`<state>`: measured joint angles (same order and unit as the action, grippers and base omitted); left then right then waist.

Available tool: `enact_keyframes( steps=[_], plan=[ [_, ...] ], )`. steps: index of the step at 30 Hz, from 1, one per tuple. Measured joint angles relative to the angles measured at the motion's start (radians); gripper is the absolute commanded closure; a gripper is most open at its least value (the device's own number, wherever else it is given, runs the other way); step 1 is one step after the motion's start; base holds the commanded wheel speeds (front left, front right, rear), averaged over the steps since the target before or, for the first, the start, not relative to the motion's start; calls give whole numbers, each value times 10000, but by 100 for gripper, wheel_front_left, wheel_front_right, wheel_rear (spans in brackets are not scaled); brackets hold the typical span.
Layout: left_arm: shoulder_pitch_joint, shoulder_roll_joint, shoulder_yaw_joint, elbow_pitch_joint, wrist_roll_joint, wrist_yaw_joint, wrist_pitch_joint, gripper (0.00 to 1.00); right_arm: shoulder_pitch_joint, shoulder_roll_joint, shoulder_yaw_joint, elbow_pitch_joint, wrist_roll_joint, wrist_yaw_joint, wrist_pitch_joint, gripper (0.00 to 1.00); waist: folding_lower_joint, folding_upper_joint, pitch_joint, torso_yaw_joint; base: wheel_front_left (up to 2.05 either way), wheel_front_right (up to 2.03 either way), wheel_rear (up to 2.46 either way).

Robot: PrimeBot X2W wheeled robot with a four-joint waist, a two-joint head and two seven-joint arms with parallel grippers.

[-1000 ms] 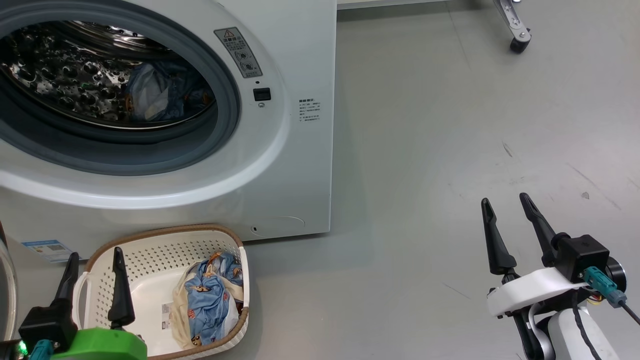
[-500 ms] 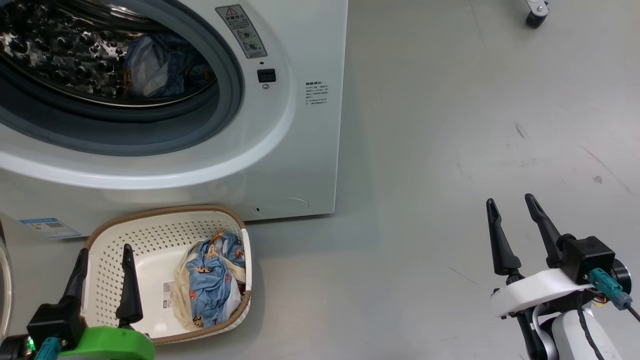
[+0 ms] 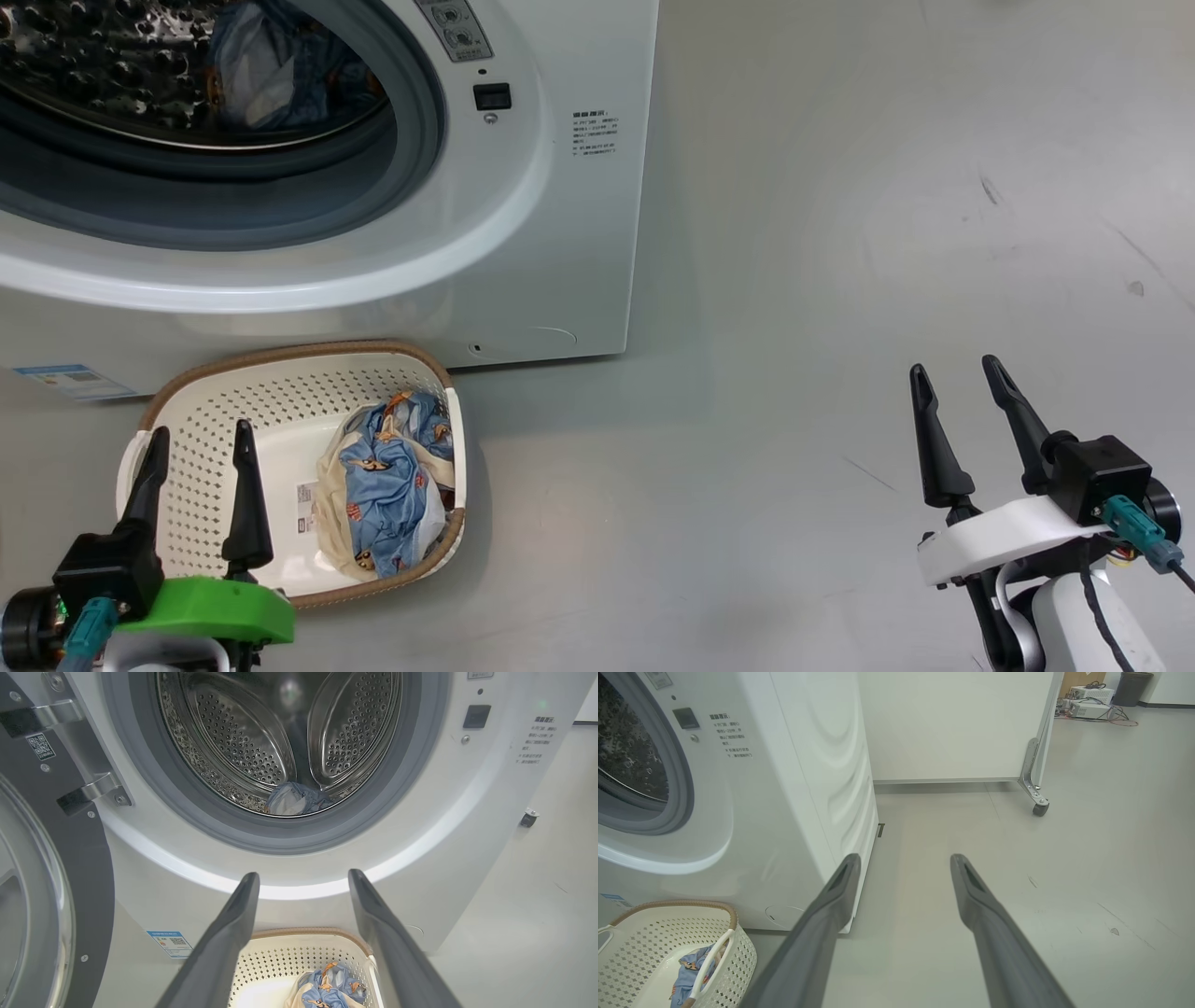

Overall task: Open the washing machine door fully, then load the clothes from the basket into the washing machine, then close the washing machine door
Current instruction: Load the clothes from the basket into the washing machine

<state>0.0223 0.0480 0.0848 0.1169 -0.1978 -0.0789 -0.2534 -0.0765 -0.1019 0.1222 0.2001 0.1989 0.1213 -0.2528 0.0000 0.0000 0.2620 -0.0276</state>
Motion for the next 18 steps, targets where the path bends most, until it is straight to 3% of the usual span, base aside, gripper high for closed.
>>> enact_keyframes(
  steps=[18],
  plan=[
    [-1051,-29,-198,451,-161,-82,0,0,-835,-119,-105,-359,13,0,0,0,0,0,1908,38,0,0,0]
  ],
)
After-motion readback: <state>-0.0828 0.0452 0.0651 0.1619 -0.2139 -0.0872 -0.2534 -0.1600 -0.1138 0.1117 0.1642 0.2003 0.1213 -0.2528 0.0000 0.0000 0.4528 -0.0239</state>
